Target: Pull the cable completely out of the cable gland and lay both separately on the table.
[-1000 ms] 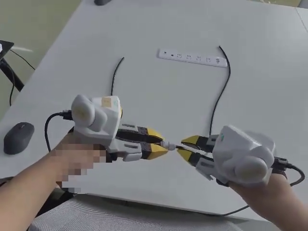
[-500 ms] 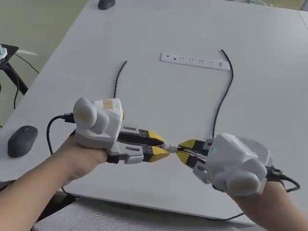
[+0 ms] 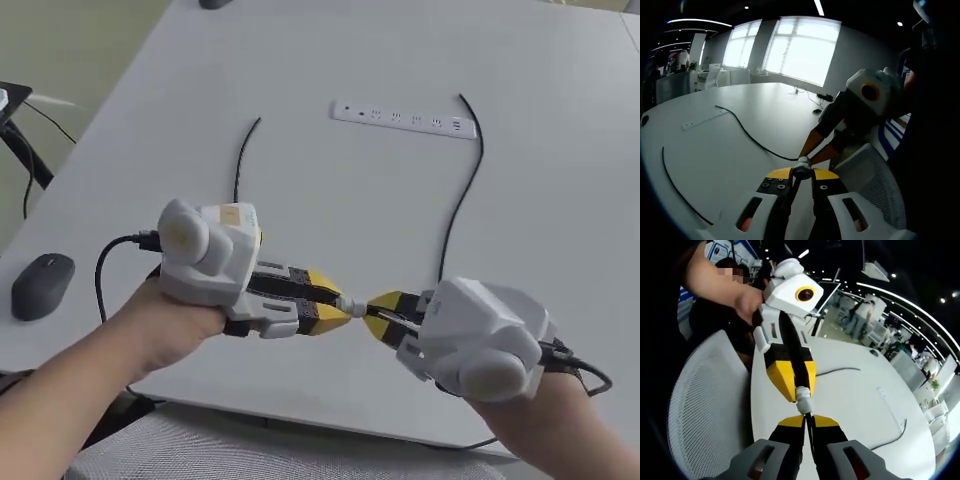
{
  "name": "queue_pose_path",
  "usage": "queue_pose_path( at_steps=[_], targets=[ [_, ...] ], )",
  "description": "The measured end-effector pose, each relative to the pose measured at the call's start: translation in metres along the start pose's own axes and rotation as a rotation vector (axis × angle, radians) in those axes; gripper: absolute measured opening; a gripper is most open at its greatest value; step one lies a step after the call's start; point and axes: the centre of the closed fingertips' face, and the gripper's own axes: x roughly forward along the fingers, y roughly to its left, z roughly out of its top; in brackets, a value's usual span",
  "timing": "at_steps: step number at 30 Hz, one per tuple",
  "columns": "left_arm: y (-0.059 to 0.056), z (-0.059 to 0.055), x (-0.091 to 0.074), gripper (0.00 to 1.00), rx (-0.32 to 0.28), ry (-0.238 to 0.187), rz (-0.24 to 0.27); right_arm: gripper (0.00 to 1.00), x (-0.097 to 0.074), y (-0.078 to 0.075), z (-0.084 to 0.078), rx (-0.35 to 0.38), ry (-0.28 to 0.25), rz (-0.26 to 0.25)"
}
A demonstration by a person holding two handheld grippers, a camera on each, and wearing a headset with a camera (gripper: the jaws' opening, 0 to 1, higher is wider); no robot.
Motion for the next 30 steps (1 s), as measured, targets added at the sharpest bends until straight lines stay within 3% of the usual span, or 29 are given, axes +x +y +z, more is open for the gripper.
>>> queue_pose_path(
  at_steps=[4, 13, 22, 30],
  targets=[
    [0.0, 0.003, 0.0, 0.15, 0.007, -0.006, 0.003, 0.0, -0.002, -0.004, 0.0, 0.063, -0.013, 0.0],
    [0.003, 0.003, 0.002, 0.15, 0.002, -0.023, 0.021, 0.0, 0.0, -0.005, -0.002, 0.049, 0.011, -0.008],
    [0.004, 0.004, 0.002, 0.15, -0.006, -0.041, 0.027, 0.0, 0.0, -0.008, -0.002, 0.084, 0.011, -0.009],
    [0.008, 0.006, -0.002, 0.15, -0.01, -0.048, 0.032, 0.0, -0.003, -0.015, -0.012, 0.127, 0.021, -0.035]
  ],
)
